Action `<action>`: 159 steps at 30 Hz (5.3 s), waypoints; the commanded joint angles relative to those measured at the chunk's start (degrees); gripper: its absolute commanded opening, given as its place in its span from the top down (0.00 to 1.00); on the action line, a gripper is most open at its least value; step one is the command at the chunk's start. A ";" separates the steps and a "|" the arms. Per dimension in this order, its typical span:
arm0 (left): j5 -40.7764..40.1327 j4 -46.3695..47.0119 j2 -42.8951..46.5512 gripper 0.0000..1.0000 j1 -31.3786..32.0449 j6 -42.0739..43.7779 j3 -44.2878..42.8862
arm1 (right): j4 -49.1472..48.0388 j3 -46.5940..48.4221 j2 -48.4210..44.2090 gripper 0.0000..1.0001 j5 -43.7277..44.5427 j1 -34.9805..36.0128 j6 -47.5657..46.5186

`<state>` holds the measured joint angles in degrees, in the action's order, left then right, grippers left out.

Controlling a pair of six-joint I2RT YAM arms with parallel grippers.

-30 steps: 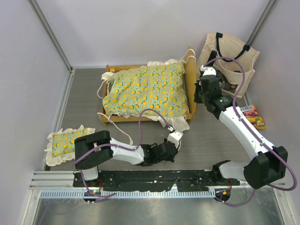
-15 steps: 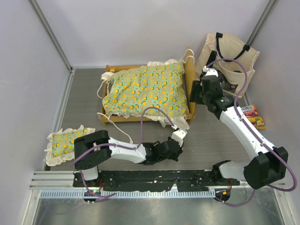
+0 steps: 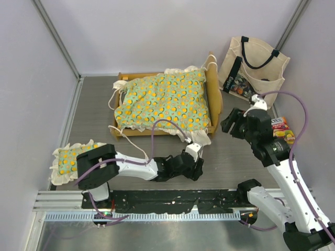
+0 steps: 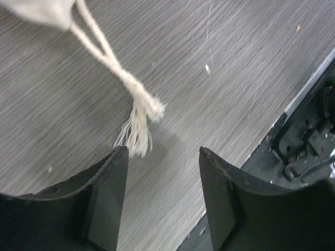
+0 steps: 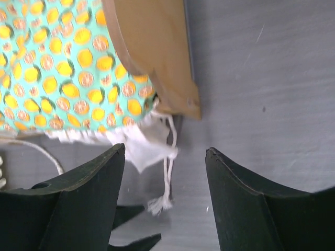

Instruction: Set up the pet bed

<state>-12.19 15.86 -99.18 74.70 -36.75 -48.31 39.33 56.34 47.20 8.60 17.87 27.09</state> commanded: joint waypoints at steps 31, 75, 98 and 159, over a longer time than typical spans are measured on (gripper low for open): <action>3.22 -14.29 2.07 0.25 -14.67 46.68 -18.83 | -5.23 -22.67 -1.77 0.36 -15.11 3.14 11.93; -11.46 -4.17 -8.83 1.00 -17.39 60.75 -28.85 | -6.46 -24.78 -1.58 0.36 -13.96 4.45 11.49; -21.21 -17.95 -8.76 0.42 -14.67 45.99 -30.17 | -12.08 -22.86 5.53 0.42 -9.14 12.69 12.11; 7.53 -14.28 14.71 0.30 -15.81 -5.70 -7.06 | -19.56 -29.36 15.20 0.99 -6.14 19.66 12.02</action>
<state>-5.87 -2.13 -84.07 59.09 -41.69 -54.13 21.21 26.44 61.25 2.11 37.19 39.31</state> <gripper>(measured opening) 0.705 0.077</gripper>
